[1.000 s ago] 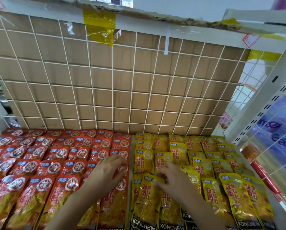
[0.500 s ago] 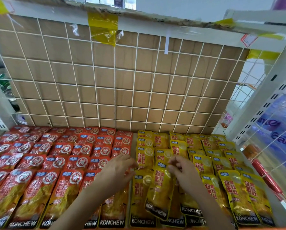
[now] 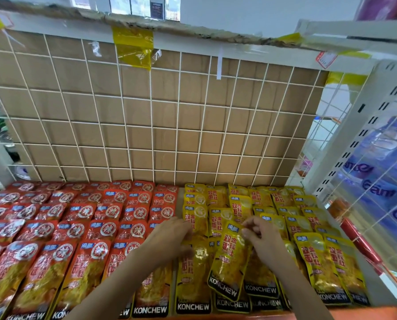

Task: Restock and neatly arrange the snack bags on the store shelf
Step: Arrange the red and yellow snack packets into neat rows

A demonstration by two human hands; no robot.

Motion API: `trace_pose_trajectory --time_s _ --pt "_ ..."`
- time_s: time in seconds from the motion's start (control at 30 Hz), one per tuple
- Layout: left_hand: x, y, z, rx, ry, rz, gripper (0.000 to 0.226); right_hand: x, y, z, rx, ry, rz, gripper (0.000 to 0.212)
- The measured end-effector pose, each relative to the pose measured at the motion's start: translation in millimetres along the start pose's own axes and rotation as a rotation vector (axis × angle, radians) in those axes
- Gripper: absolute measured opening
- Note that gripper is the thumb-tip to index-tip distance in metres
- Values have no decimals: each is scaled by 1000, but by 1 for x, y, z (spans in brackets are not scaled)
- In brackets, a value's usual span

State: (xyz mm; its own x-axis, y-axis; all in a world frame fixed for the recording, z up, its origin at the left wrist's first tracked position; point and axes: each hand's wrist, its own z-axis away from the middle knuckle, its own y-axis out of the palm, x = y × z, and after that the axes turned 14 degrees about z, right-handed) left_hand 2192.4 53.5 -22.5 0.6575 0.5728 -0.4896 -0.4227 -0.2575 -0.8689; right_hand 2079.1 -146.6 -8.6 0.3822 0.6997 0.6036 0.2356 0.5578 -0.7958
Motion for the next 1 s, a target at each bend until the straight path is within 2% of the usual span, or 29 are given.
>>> trace_pose_trajectory --time_s 0.17,0.33,0.7,0.93,1.0 --pt "2 -3 -3 -73 -11 211 7 0 -1 0 2 -6 -7 22" --pt "7 -13 -17 -94 -75 331 6 4 -1 -3 25 -17 -23 18" --pt "12 -18 -39 -96 -77 331 9 27 19 -5 112 -167 78 23" --pt "17 -16 -40 -105 -74 323 7 45 45 -3 149 -219 120 4" --pt "19 -15 -40 -115 -76 318 6 46 51 -2 136 -235 171 12"
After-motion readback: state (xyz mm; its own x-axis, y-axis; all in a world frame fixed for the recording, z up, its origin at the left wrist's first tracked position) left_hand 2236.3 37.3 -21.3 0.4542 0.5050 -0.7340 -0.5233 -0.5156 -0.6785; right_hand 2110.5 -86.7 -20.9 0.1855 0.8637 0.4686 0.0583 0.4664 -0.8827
